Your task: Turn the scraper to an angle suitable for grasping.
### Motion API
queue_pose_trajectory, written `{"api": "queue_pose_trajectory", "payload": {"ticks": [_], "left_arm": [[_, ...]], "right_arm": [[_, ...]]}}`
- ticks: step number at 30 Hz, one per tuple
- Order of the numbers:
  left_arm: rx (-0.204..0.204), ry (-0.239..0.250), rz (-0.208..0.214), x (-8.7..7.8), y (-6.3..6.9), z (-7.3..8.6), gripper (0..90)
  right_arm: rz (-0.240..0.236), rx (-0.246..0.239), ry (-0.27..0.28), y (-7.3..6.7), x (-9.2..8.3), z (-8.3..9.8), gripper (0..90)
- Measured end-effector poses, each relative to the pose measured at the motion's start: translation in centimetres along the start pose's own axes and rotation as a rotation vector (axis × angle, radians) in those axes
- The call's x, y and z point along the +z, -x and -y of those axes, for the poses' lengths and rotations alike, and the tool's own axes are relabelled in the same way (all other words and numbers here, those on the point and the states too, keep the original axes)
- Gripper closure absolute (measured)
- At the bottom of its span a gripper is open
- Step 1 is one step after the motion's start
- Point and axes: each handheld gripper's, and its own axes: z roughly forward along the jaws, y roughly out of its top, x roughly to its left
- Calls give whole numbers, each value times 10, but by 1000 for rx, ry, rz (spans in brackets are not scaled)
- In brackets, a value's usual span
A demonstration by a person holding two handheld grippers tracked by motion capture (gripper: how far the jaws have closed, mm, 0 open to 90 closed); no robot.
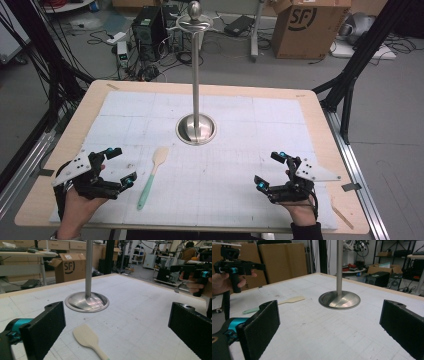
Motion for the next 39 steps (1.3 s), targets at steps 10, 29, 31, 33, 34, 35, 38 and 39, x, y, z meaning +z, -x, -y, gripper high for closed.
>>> {"api": "queue_pose_trajectory", "payload": {"ticks": [10,29,31,33,34,35,38,39], "left_arm": [[-3,-5,0,2,1,2,23],[-42,-180,-103,16,-7,16,896],[-32,-225,-112,20,-8,19,896],[-21,-269,-124,24,-8,22,896],[-21,-300,-126,28,-8,25,896],[-21,-300,-126,28,-8,25,896],[-21,-340,-124,34,-8,29,896],[-20,-350,-124,36,-8,30,896]], "right_arm": [[-6,-2,-5,0,1,0,17],[-6,0,-27,0,-6,5,17],[-8,-3,-33,0,-6,6,17],[-8,-3,-34,0,-6,7,17],[-10,0,-36,0,-6,7,17],[-8,3,-37,0,-6,7,17],[-8,2,-40,0,-6,7,17],[-9,2,-41,-1,-6,8,17]]}}
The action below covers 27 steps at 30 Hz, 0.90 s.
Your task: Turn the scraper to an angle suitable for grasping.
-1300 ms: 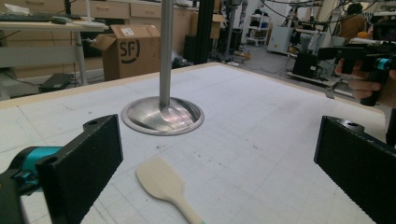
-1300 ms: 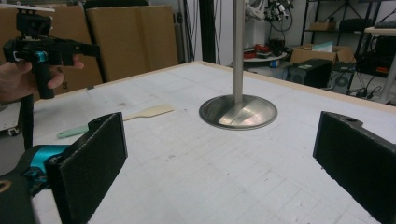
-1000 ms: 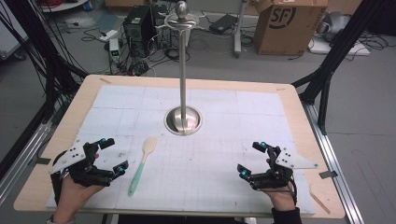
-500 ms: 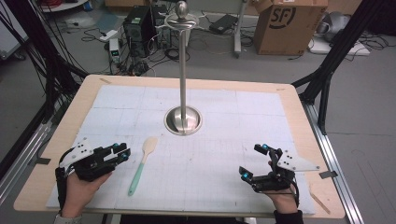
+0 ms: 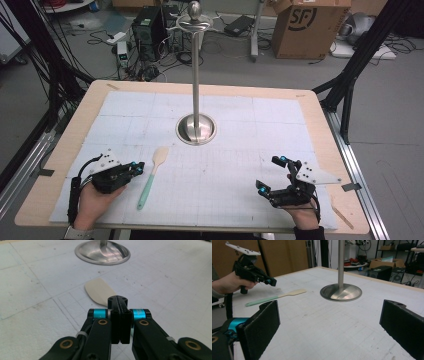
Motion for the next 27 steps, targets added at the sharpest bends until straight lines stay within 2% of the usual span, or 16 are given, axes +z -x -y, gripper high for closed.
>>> {"api": "queue_pose_trajectory", "payload": {"ticks": [2,3,10,18,23,27], "left_arm": [[7,-30,-1,6,1,0,896],[7,-30,-1,6,1,0,896],[-12,-121,17,15,0,3,896],[-12,-185,39,21,1,3,896],[-14,-215,69,18,4,3,896],[-17,-218,78,17,7,4,896]], "right_arm": [[0,-3,0,0,0,0,17],[0,-3,-1,0,0,0,17],[5,0,-2,0,-3,1,17],[8,8,-6,0,-5,3,17],[12,7,-3,0,-6,3,17],[15,8,-4,1,-7,3,17]]}}
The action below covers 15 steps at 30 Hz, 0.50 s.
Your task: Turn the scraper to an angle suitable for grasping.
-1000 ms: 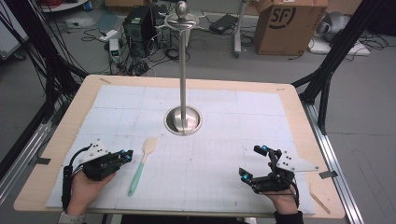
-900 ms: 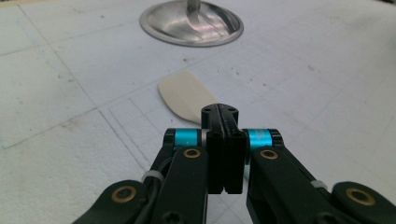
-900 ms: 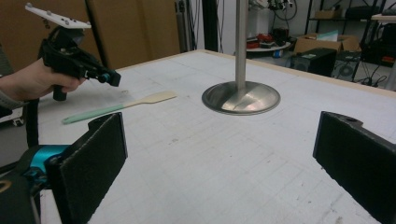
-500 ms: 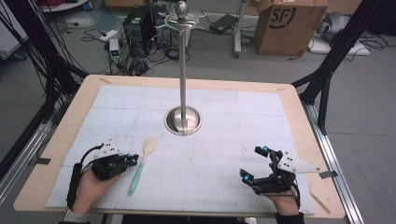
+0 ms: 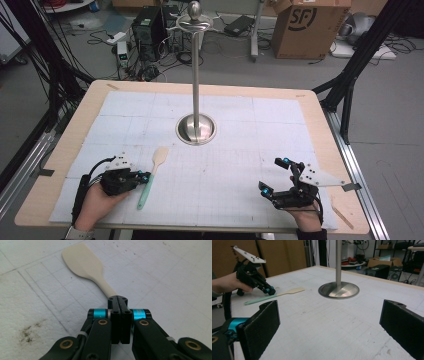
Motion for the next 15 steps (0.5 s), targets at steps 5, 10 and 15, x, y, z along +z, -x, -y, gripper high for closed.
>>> {"api": "queue_pose_trajectory", "payload": {"ticks": [5,10,15], "left_arm": [[6,-8,21,3,5,-2,896],[22,-12,36,10,14,-6,896],[39,-5,50,19,24,-10,896]], "right_arm": [[-4,3,-5,0,2,1,17],[-3,-2,-5,0,2,1,17],[0,-1,-6,0,2,1,17]]}}
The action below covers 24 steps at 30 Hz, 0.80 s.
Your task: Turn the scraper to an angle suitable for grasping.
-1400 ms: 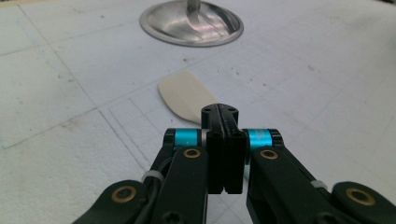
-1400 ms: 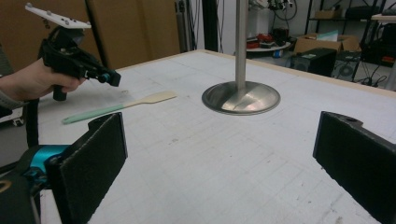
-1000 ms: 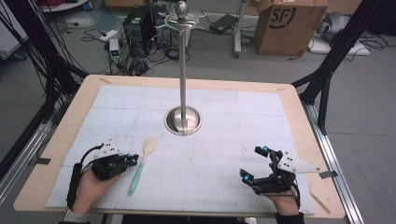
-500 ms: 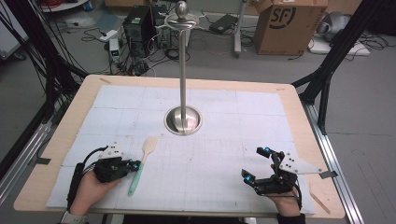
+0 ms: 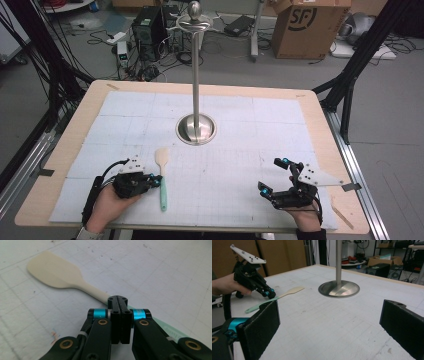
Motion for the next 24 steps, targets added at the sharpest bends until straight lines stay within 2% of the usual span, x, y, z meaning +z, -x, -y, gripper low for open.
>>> {"api": "queue_pose_trajectory", "payload": {"ticks": [2,4,7,8,12,20,22,24], "left_arm": [[3,4,6,1,-1,0,896],[-7,28,-17,1,-3,-4,896],[-19,41,-21,3,-3,-10,895],[8,31,-30,7,-3,-15,895],[29,12,-47,17,-7,-22,895],[46,22,-60,28,-14,-32,895],[58,-3,-71,34,-17,-31,895],[53,-1,-65,34,-18,-31,895]], "right_arm": [[-1,-2,0,0,0,0,17],[-2,1,3,-1,0,0,17],[1,7,3,-1,-1,0,17],[1,6,2,-1,-1,1,17],[1,9,-1,-1,0,1,17],[-8,6,-7,-2,3,2,17],[-8,7,-9,-2,3,2,17],[-9,11,-10,-2,3,2,17]]}}
